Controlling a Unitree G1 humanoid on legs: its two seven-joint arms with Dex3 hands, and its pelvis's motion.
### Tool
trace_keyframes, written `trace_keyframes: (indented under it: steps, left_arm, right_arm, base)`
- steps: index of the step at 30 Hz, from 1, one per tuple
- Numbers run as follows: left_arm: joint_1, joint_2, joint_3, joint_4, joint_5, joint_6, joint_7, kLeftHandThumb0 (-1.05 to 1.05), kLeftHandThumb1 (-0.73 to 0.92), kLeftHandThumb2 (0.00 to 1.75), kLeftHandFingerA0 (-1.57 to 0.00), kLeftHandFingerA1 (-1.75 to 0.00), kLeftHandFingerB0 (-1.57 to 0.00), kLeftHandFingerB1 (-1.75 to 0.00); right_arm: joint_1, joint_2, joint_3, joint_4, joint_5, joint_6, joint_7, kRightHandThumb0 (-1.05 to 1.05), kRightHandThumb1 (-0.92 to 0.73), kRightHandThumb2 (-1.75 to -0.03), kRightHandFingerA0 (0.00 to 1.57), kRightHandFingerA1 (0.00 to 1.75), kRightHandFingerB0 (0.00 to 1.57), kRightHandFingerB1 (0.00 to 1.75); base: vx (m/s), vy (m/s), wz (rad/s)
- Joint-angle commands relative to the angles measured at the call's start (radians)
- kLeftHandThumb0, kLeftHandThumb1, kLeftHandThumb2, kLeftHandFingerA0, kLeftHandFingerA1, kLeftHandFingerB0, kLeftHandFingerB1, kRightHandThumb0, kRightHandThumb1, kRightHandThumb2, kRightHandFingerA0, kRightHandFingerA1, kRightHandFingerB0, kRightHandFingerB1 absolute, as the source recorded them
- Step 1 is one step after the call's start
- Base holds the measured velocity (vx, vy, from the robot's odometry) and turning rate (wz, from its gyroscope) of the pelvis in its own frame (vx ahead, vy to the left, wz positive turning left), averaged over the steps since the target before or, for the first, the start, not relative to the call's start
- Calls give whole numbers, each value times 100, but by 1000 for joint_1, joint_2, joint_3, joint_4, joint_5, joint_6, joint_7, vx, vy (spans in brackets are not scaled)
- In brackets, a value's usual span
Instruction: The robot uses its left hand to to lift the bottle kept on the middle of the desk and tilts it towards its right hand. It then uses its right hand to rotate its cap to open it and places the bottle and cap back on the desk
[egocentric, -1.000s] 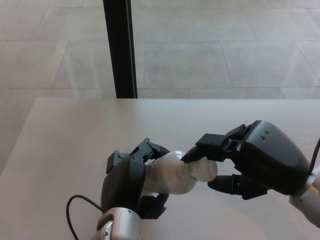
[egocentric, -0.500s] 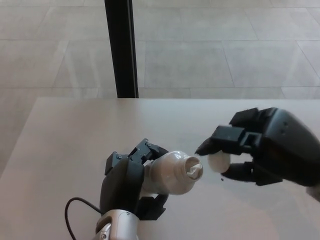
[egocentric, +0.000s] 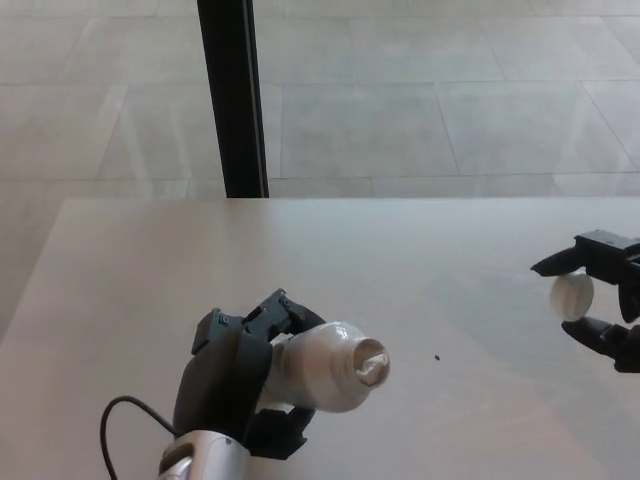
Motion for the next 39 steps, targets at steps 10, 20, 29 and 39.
trace_keyframes:
  steps: [10,20,29,39]
  left_arm:
    - [-270,202,-345,129,379,292,-474,1,71,60,-79,-90,-57,-59]
    - [-389,224,-441,245,435,404,-615,-10,63,57,-77,-80,-57,-53]
    - [-337,203,-373,244,355,440,-524,-6,64,58,-66,-73,-51,-55]
    - [-316,232,-366,222,377,429,-526,-14,67,59,-72,-80,-54,-58]
  right_arm:
    - [41,108,204,41,-115,402,294,-24,-51,-55,95,141,92,68]
    - [7,130,331,62,-184,536,443,-39,-58,-57,64,111,49,43]
    - [-12,76,434,65,-281,607,556,-79,-51,-92,1,30,12,43]
    - [-24,27,441,25,-254,652,625,-88,-55,-81,0,0,8,31]
  base:
    - [0,0,0]
    - [0,0,0]
    - [0,0,0]
    - [0,0,0]
